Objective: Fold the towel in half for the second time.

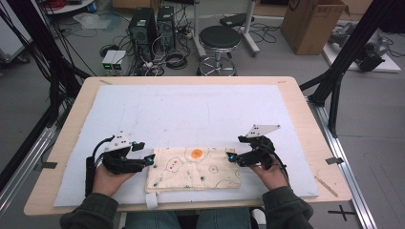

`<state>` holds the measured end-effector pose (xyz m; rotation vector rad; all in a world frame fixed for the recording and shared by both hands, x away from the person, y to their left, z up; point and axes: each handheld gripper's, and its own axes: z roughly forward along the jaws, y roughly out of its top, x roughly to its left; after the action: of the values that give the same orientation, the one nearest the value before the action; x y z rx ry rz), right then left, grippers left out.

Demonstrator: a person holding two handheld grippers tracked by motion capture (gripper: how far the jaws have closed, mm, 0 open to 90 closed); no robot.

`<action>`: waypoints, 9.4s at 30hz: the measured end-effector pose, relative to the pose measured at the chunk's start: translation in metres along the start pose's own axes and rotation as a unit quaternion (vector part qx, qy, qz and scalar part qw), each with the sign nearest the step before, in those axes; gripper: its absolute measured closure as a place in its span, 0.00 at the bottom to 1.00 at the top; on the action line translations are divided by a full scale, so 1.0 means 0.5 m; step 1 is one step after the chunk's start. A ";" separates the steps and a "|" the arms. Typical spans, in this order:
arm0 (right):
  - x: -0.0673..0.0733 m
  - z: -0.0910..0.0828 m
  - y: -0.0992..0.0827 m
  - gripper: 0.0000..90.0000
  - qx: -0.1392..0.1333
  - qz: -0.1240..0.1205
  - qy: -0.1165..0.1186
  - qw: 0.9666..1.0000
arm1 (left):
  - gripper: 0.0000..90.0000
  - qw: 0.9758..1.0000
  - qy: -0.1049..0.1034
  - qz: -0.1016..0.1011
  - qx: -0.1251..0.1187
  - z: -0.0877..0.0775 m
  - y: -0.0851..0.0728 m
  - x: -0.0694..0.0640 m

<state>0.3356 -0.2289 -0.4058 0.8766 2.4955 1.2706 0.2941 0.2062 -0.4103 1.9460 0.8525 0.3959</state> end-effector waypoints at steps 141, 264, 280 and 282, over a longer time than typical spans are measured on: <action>-0.103 0.057 0.059 0.94 0.033 0.070 0.047 0.996 | 0.94 0.999 0.049 0.008 0.018 0.059 0.040 0.049; 0.023 0.057 -0.035 0.90 0.090 0.017 0.131 0.987 | 0.89 0.992 -0.014 0.086 0.094 0.067 -0.019 -0.025; 0.004 0.084 0.014 0.73 0.077 -0.023 0.075 0.994 | 0.65 0.992 -0.060 0.077 0.075 0.042 -0.022 -0.002; 0.004 0.084 0.006 0.70 0.084 -0.030 0.067 0.994 | 0.65 0.992 -0.063 0.073 0.081 0.044 -0.025 0.000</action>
<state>0.3534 -0.1984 -0.4290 0.7687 2.7450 1.1508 0.3020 0.1960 -0.4322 2.1674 0.6811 0.2938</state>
